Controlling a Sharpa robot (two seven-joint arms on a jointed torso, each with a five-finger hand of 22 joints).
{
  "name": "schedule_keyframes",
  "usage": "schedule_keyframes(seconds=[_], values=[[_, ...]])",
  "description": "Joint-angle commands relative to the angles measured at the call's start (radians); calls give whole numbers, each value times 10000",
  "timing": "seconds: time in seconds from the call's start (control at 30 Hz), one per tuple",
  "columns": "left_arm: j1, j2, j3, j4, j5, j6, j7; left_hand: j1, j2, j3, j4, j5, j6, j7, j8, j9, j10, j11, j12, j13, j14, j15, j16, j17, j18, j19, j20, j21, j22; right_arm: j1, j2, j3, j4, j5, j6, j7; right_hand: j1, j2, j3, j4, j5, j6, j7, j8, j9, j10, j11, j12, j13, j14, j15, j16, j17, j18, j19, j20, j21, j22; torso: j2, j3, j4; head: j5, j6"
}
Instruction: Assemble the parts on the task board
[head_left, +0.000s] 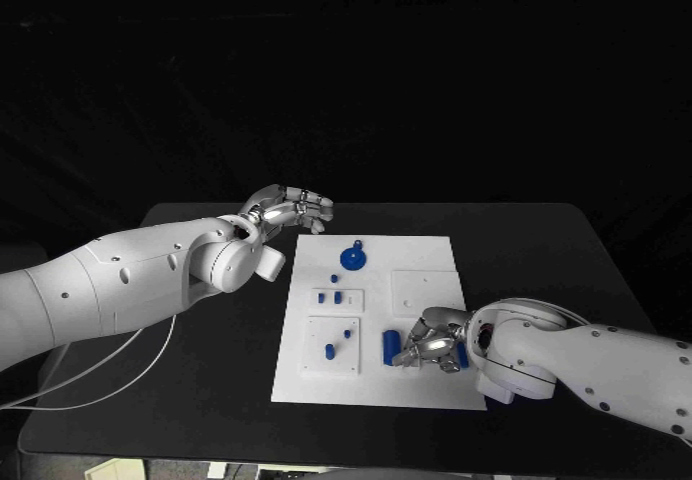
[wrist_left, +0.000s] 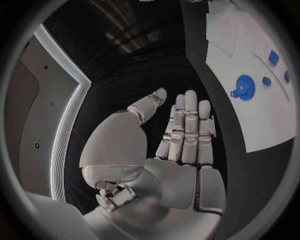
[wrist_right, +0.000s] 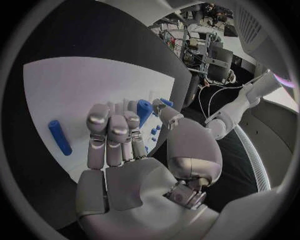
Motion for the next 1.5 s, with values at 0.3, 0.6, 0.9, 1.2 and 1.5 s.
schedule_keyframes(seconds=[0.3,0.6,0.9,1.2,1.5], values=[[7,15,7,3,54,37,116,-102,7,-10,82,9,-64,7,63,-14,-63,1,-35,16,93,-8,-72,26,198,64,6,-43,21,-38,250,-4,-162,-363,217,-89,152,855,1821,382,29,241,52,-96,-109,137,-8,-73,39,37,-31,-67,73,820,-48,172,38,101,3,-7,12,3,-30],[7,-6,6,14,54,61,88,-91,9,-5,79,12,-63,5,67,-15,-57,-2,-32,19,100,-11,-76,39,201,67,4,-47,26,-39,274,-4,-192,-412,639,-170,-142,824,2621,-15,29,300,60,-107,-137,196,0,-85,82,69,-21,-83,125,820,-5,221,127,122,0,-11,8,12,-50],[7,-39,5,23,55,64,73,-83,8,-2,76,13,-63,4,70,-15,-56,-4,-32,20,102,-12,-81,47,202,68,2,-49,29,-40,223,-4,-170,-412,776,-171,-610,108,1599,-1100,640,305,77,-124,-165,222,37,-106,124,124,15,-116,156,820,55,266,189,106,0,-4,4,22,-48],[7,-55,4,25,55,70,64,-77,8,0,74,13,-64,3,72,-16,-55,-4,-31,21,104,-12,-86,56,202,70,2,-52,32,-40,136,-4,-106,-412,785,-85,-760,-531,296,-1574,542,290,67,-148,-188,215,8,-158,146,129,-15,-167,183,820,48,201,109,31,-1,-3,3,31,-46],[7,-61,3,27,55,78,57,-74,8,0,74,13,-64,3,74,-18,-54,-4,-31,22,106,-13,-91,65,202,72,2,-55,36,-43,83,-3,-71,-412,542,-4,-935,-233,-85,-1309,297,322,52,-161,-213,234,-5,-195,158,131,-28,-201,208,820,44,181,44,-15,0,-10,6,46,-48]])
